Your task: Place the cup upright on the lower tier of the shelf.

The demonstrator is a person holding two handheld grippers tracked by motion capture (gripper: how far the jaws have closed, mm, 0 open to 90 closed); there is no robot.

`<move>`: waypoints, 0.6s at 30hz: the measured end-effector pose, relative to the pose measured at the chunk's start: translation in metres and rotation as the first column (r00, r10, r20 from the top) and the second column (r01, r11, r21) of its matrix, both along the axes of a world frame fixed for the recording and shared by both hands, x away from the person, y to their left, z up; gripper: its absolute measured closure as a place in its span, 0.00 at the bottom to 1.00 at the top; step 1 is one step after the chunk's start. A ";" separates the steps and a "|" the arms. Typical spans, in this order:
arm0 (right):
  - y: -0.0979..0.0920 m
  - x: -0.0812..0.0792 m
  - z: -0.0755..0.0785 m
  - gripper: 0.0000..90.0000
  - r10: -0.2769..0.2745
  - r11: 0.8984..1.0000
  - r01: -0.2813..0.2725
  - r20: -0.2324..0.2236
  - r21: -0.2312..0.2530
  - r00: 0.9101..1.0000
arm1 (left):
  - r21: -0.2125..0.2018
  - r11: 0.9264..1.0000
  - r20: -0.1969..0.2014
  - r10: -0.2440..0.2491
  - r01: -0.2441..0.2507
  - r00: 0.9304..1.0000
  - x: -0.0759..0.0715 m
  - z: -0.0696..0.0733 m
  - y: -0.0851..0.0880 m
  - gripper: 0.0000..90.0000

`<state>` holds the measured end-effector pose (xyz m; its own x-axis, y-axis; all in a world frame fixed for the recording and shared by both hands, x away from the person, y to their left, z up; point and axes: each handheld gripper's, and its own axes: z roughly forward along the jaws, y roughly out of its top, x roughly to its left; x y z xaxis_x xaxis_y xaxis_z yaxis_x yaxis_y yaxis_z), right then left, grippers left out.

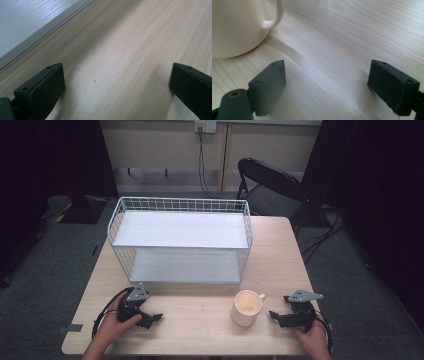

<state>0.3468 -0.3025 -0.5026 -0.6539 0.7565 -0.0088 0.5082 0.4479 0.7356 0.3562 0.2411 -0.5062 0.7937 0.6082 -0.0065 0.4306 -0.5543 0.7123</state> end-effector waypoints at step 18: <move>0.005 -0.003 0.012 0.24 -0.005 1.000 0.004 0.017 0.030 1.000 | 0.000 1.000 0.000 0.000 0.000 1.000 0.000 0.000 0.000 0.00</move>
